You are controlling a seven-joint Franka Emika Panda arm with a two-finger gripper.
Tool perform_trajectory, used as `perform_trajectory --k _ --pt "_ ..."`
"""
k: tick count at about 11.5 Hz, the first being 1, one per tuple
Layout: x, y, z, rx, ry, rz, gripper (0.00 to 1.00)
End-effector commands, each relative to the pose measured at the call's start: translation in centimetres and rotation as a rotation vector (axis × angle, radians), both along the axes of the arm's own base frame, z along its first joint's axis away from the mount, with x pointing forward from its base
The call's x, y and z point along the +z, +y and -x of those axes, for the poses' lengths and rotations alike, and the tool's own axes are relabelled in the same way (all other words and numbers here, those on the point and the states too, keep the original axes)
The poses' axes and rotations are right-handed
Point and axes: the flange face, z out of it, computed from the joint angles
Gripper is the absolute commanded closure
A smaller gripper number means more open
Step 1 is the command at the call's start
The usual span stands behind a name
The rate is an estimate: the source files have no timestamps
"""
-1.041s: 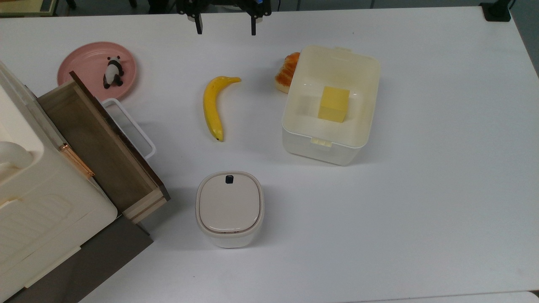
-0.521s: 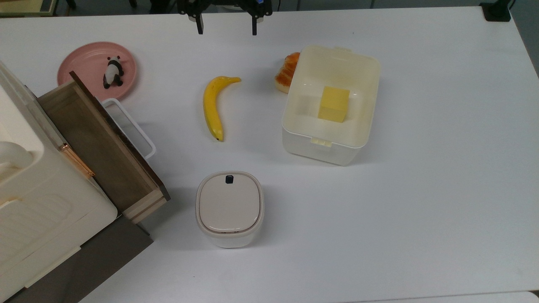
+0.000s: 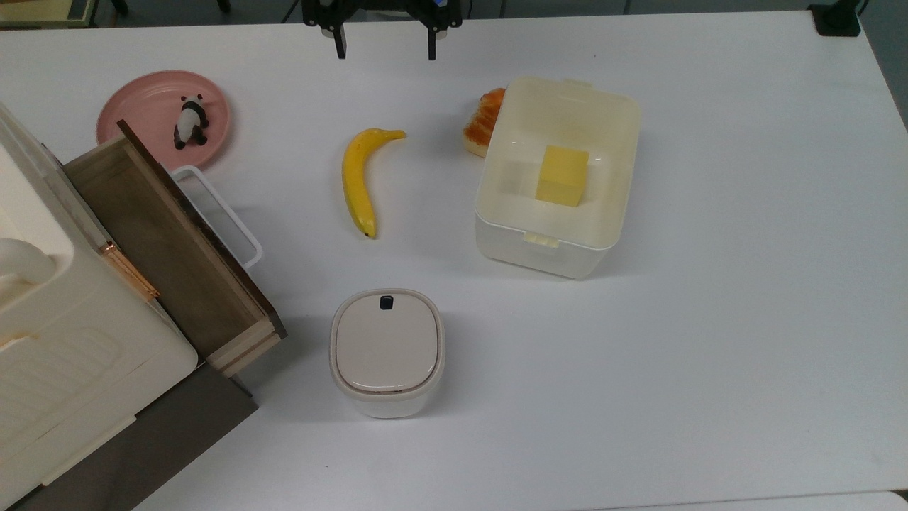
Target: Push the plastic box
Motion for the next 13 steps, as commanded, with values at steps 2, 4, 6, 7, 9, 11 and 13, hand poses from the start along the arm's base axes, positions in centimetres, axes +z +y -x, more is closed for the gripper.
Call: perform_trajectory --k 2,4,6,7,9,11,13 --pt "-1.1 1.3 1.5 0.143 0.038 0.021 0.00" --pt "-3.0 2.0 1.8 0.353 0.080 0.033 0.00" --pt "-4.8 2.4 1.9 0.552 0.120 0.035 0.00" --pt "-6.2 3.1 1.9 0.618 0.142 0.035 0.00" --pt "-8.4 4.9 1.8 0.744 0.201 0.095 0.00" --pt "-11.3 6.8 1.4 0.878 0.263 0.116 0.00" --pt "-13.3 7.7 1.0 0.954 0.308 0.136 0.00"
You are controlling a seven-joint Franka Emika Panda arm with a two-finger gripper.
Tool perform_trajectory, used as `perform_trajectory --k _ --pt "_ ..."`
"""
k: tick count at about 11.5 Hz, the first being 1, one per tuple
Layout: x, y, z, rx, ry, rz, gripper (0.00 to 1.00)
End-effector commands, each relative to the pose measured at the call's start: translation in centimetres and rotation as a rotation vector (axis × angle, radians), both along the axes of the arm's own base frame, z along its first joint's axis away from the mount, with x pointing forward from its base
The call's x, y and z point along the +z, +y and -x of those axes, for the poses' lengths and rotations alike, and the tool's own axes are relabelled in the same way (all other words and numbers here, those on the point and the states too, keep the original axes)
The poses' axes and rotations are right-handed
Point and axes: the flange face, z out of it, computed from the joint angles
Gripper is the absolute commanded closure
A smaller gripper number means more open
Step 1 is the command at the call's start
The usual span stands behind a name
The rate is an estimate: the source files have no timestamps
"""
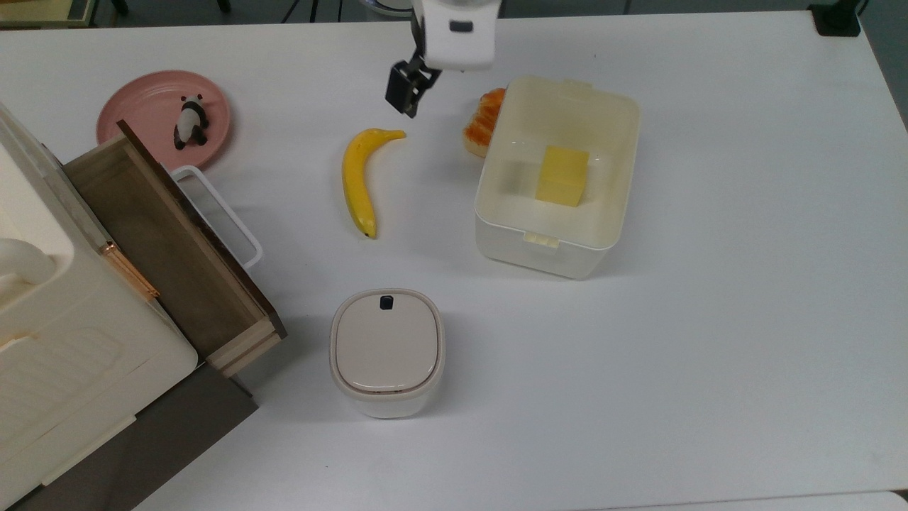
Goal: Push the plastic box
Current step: 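Lower the gripper toward the rim of the white plastic box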
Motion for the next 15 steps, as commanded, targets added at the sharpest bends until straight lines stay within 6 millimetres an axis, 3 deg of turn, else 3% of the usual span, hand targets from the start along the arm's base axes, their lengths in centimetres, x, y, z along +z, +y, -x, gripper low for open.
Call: perform_trajectory --k 1,6,10,15 --pt "-2.6 1.1 -0.3 0.163 0.057 0.044 0.00" --pt "-5.3 1.8 -0.8 0.319 0.120 0.103 0.00" --pt "-9.2 4.8 -0.8 0.383 0.184 0.154 0.00" --pt "-10.1 6.1 -0.8 0.364 0.181 0.170 0.00"
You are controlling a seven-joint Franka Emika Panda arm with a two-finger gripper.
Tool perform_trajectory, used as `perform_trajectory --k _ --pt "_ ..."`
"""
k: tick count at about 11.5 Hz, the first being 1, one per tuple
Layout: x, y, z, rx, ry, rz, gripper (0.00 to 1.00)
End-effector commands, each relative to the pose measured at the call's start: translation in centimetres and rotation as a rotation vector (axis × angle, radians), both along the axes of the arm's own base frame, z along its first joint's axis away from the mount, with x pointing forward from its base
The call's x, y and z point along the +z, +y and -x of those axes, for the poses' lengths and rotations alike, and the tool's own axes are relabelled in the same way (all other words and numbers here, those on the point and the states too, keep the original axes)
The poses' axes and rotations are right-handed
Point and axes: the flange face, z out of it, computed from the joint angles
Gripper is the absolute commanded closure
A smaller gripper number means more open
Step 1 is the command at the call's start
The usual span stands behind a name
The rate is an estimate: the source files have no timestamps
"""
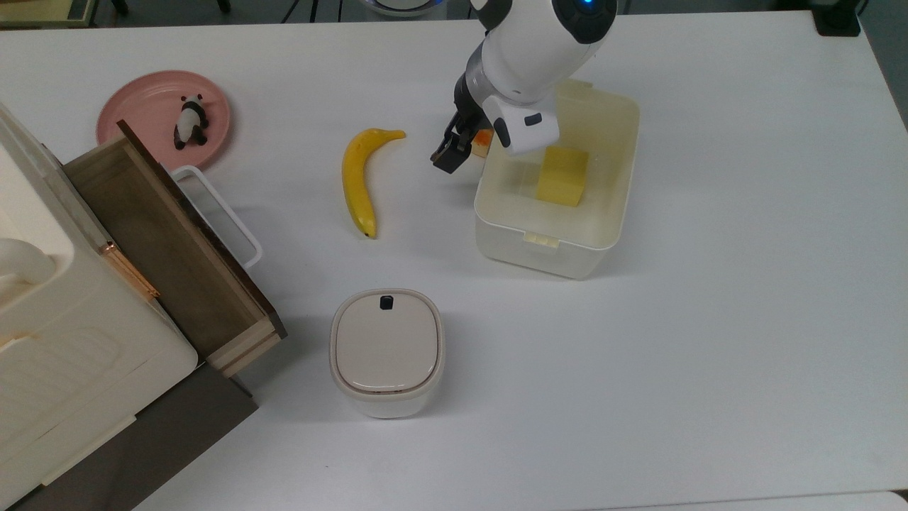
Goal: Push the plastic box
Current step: 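Push the white plastic box away from the banana with the gripper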
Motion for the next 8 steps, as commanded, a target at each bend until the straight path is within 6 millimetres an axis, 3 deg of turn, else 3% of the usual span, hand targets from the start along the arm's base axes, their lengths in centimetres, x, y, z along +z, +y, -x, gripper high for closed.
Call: perform_trajectory --k 1,3,4,8 --pt "-0.1 1.9 0.4 -0.021 -0.026 0.037 0.00" --pt "0.0 3.8 0.7 -0.020 -0.042 0.032 0.00" --pt "-1.1 4.6 0.7 -0.008 -0.029 0.032 0.00" --pt "-2.2 6.3 -0.3 0.008 -0.050 0.021 0.00"
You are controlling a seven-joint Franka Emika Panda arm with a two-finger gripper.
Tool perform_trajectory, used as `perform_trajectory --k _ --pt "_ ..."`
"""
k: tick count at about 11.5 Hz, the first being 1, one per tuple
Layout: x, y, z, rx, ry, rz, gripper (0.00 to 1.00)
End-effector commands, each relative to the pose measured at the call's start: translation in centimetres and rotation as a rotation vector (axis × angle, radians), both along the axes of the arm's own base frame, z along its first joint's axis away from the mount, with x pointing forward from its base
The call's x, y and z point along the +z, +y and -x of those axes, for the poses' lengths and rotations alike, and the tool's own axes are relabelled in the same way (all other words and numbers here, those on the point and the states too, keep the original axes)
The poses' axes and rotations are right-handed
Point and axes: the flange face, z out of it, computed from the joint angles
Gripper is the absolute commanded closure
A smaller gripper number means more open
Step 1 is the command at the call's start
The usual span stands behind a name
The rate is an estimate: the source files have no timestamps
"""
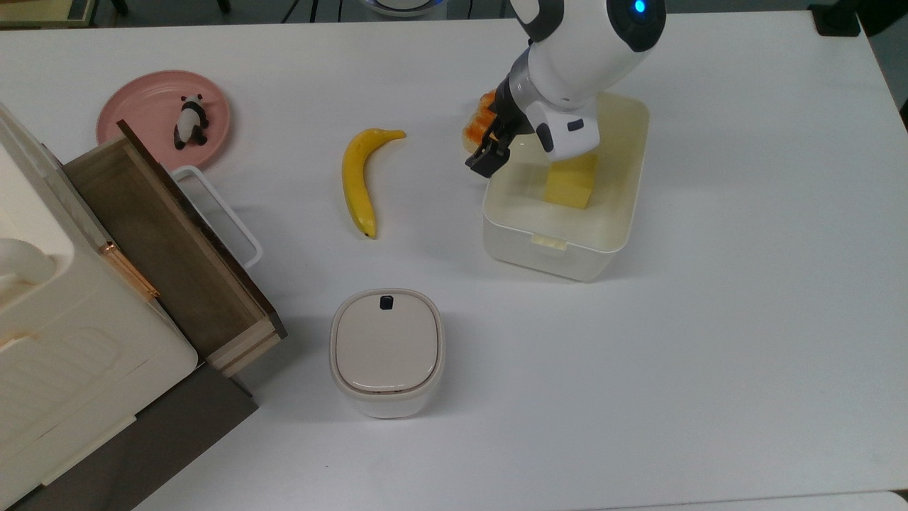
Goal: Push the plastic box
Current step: 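Push the white plastic box away from the banana with the gripper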
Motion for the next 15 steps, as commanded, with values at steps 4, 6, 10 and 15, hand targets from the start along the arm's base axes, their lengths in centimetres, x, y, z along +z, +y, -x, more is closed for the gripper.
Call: perform_trajectory --k 4,6,10,15 --pt "-0.1 4.0 -1.6 0.063 -0.093 -0.009 0.00" --pt "-0.5 5.2 -1.6 0.088 -0.108 -0.019 0.00" --pt "-0.8 6.9 -1.6 0.121 -0.140 -0.044 0.00" --pt "0.3 7.2 -1.7 0.131 -0.176 -0.055 0.00"
